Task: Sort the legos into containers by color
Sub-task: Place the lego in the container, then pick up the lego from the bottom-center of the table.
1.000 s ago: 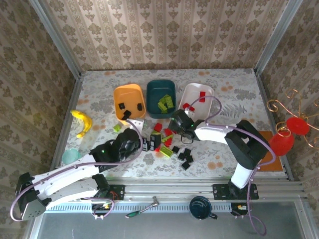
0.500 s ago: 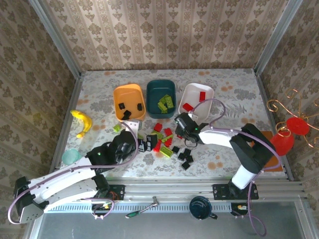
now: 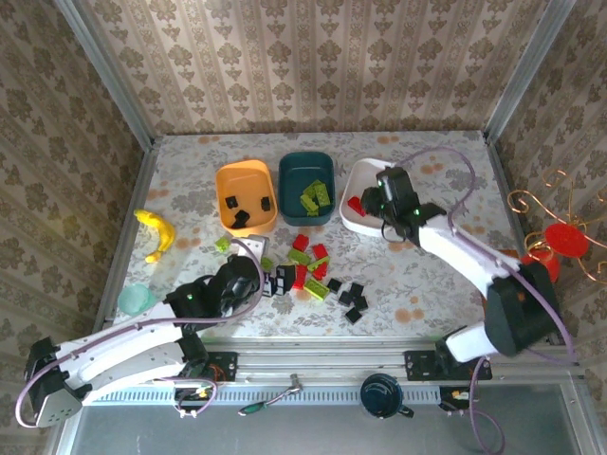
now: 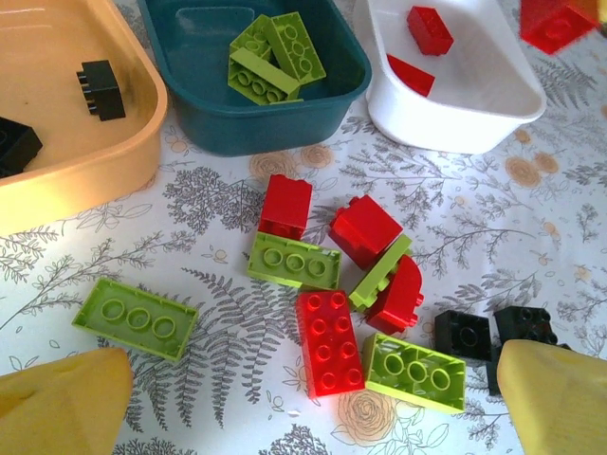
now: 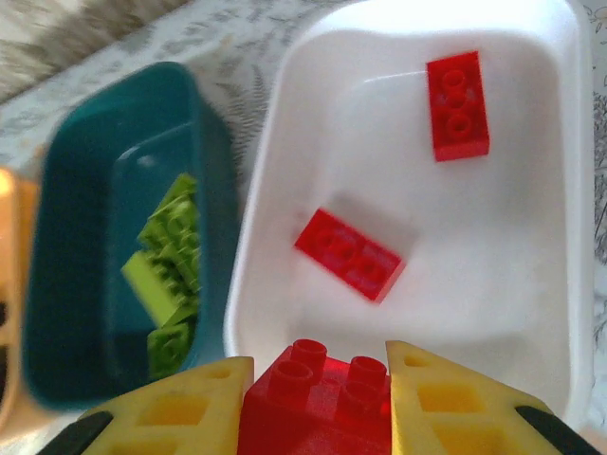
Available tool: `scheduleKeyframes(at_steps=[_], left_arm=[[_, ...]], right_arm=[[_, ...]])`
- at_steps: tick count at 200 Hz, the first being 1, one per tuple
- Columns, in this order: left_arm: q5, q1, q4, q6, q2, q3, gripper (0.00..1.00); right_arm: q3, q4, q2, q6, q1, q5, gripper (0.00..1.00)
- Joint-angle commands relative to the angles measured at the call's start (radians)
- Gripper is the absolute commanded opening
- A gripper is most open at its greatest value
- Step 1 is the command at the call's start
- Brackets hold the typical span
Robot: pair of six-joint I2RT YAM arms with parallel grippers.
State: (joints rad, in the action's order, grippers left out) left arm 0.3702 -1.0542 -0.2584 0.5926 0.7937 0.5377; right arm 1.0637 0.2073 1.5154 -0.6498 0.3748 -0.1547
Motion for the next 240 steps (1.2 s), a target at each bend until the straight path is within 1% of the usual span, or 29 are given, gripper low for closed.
scheduleKeyframes(at_steps=[1, 20, 31, 40, 50, 56, 66, 82, 100, 117, 129, 142, 144, 153, 169, 186, 200, 217, 240], left_arm=[[-0.006, -0.003, -0.048, 0.03, 0.024, 0.025, 1.0], [-0.003, 0.0, -0.075, 0.048, 0.038, 0.03, 1.0], [-0.014, 0.004, -0.082, 0.057, 0.04, 0.028, 1.0], [-0.025, 0.01, -0.084, 0.065, 0.042, 0.028, 1.0], [-0.033, 0.015, -0.089, 0.068, 0.043, 0.028, 1.0], [-0.034, 0.017, -0.096, 0.072, 0.043, 0.029, 1.0], [-0.034, 0.019, -0.104, 0.073, 0.044, 0.031, 1.0], [-0.036, 0.024, -0.111, 0.073, 0.044, 0.033, 1.0], [-0.055, 0.032, -0.107, 0.07, 0.045, 0.031, 1.0], [-0.059, 0.035, -0.11, 0.073, 0.05, 0.029, 1.0], [-0.064, 0.039, -0.11, 0.077, 0.049, 0.025, 1.0], [-0.072, 0.042, -0.108, 0.082, 0.044, 0.021, 1.0], [-0.071, 0.043, -0.108, 0.082, 0.044, 0.021, 1.0], [-0.077, 0.044, -0.11, 0.082, 0.038, 0.019, 1.0], [-0.084, 0.05, -0.111, 0.085, 0.028, 0.011, 1.0], [-0.09, 0.061, -0.11, 0.091, 0.015, -0.001, 1.0], [-0.1, 0.073, -0.1, 0.094, 0.004, -0.014, 1.0], [-0.113, 0.09, -0.083, 0.099, -0.002, -0.028, 1.0], [-0.131, 0.111, -0.072, 0.104, 0.002, -0.036, 1.0]], right_arm=[[0.12, 0.103, 0.164, 0.08, -0.043, 0.037, 0.23], [0.216, 0.132, 0.27, 0.094, -0.067, 0.043, 0.26], [0.258, 0.143, 0.307, 0.1, -0.079, 0.049, 0.3], [0.291, 0.155, 0.333, 0.106, -0.087, 0.062, 0.39], [0.326, 0.179, 0.345, 0.113, -0.091, 0.072, 0.55], [0.336, 0.184, 0.339, 0.121, -0.089, 0.077, 0.62], [0.333, 0.179, 0.313, 0.131, -0.084, 0.087, 0.68], [0.301, 0.169, 0.243, 0.144, -0.067, 0.098, 0.73], [0.237, 0.171, 0.14, 0.143, -0.034, 0.102, 0.74], [0.141, 0.166, 0.031, 0.127, 0.006, 0.133, 0.75], [0.043, 0.157, -0.049, 0.114, 0.041, 0.147, 0.75], [-0.059, 0.155, -0.116, 0.11, 0.086, 0.162, 0.74], [-0.074, 0.155, -0.146, 0.112, 0.093, 0.166, 0.73], [-0.128, 0.176, -0.195, 0.133, 0.132, 0.173, 0.71], [-0.184, 0.271, -0.25, 0.183, 0.208, 0.153, 0.71], [-0.222, 0.376, -0.281, 0.226, 0.289, 0.146, 0.71], [-0.245, 0.429, -0.279, 0.239, 0.368, 0.116, 0.7], [-0.271, 0.416, -0.248, 0.263, 0.466, 0.104, 0.7], [-0.247, 0.389, -0.168, 0.309, 0.554, 0.097, 0.7]])
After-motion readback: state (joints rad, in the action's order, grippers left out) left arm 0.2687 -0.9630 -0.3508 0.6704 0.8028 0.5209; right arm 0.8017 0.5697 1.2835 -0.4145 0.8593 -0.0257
